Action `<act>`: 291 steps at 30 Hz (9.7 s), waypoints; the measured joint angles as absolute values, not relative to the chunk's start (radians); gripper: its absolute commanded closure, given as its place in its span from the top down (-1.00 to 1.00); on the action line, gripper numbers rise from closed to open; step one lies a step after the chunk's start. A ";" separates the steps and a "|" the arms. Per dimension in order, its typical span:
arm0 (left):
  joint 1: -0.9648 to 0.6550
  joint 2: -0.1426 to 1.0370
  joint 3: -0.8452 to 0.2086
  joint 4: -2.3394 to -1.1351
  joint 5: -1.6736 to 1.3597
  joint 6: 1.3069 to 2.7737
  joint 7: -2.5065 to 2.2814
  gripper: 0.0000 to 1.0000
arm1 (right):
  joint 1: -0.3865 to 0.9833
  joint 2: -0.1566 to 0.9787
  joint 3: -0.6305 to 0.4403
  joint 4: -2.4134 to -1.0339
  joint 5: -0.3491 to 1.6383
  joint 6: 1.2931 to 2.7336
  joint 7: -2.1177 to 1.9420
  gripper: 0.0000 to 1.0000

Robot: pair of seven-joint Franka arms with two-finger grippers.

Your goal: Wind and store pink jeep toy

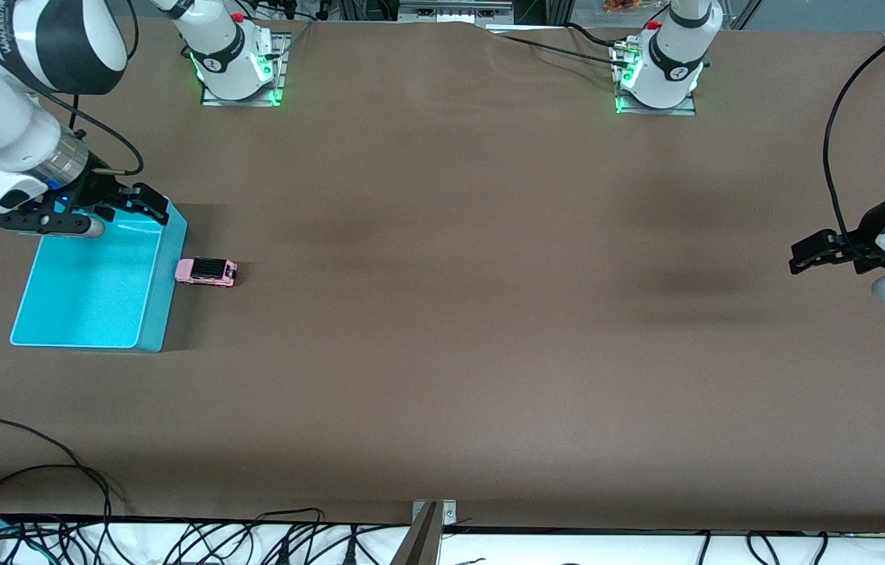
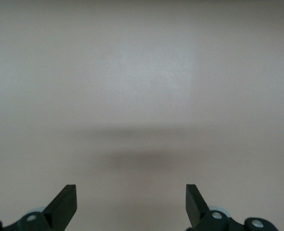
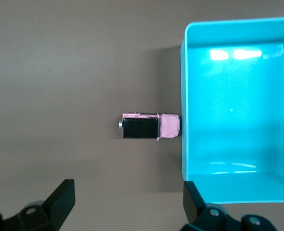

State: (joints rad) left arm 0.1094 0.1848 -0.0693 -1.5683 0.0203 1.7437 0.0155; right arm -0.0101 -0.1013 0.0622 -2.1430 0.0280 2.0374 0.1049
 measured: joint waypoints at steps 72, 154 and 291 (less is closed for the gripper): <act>0.109 0.187 -0.069 -1.570 0.020 1.744 0.015 1.00 | -0.010 0.123 0.086 -2.478 0.028 2.615 0.979 1.00; 0.109 0.189 -0.069 -1.570 0.020 1.744 0.015 1.00 | -0.045 0.316 0.082 -2.365 0.023 2.719 1.239 -0.26; 0.109 0.196 -0.069 -1.571 0.020 1.744 0.015 1.00 | -0.212 -0.034 -0.071 -2.140 -0.032 2.034 0.015 1.00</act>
State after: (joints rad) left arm 0.1094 0.1956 -0.0694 -1.5706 0.0203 1.7437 0.0155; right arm -0.2117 -0.0339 -0.0714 -2.1395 -0.0325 2.0342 0.0154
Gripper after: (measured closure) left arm 0.000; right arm 0.000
